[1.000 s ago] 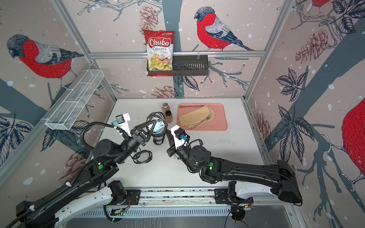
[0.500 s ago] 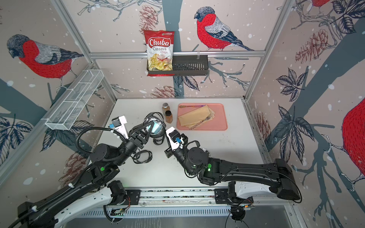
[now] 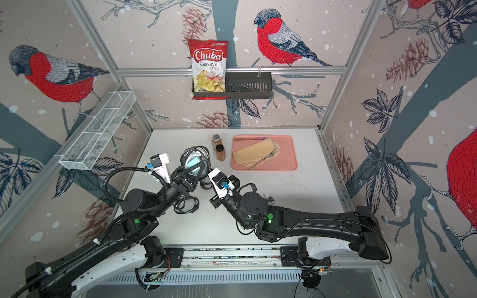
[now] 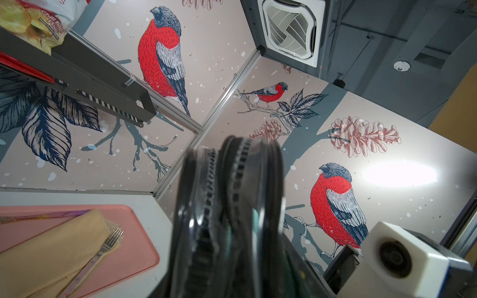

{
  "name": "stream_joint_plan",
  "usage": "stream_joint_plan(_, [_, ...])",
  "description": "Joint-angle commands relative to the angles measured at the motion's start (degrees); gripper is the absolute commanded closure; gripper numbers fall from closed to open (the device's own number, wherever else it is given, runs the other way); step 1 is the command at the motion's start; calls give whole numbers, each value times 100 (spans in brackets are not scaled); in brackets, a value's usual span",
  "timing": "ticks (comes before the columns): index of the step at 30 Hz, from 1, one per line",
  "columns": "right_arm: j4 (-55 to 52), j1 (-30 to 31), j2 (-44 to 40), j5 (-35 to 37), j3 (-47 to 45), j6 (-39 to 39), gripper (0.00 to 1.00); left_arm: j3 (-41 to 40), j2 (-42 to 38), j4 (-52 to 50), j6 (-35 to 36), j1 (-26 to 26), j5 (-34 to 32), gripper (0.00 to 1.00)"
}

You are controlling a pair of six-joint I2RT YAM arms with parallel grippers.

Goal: Pack away charging kits
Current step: Zip the zipper on the storage bag.

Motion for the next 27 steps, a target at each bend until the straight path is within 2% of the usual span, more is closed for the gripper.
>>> stream_joint_plan(1, [181,15,22,-310,54,-27,100,-21,1,106,24,-12,443,67])
stream_joint_plan(4, [188,6,19,-298,45,-35,100,-20,-40,61,46,-12,389,70])
stream_joint_plan(6, [188,10,24,-302,29,-39,100,-29,-86,28,46,-12,341,85])
stream_joint_plan(14, [273,-263,-198,-181,-359,223,100,-80,-328,-218,118,-10,103,99])
stream_joint_plan(20, [165,-923,-703,-676,-638,691,100,64,-246,-488,160,-12,221,100])
stream_joint_plan(27, [70,-1188,-964,-828,-636,684,100,295,78,-860,229,-12,629,100])
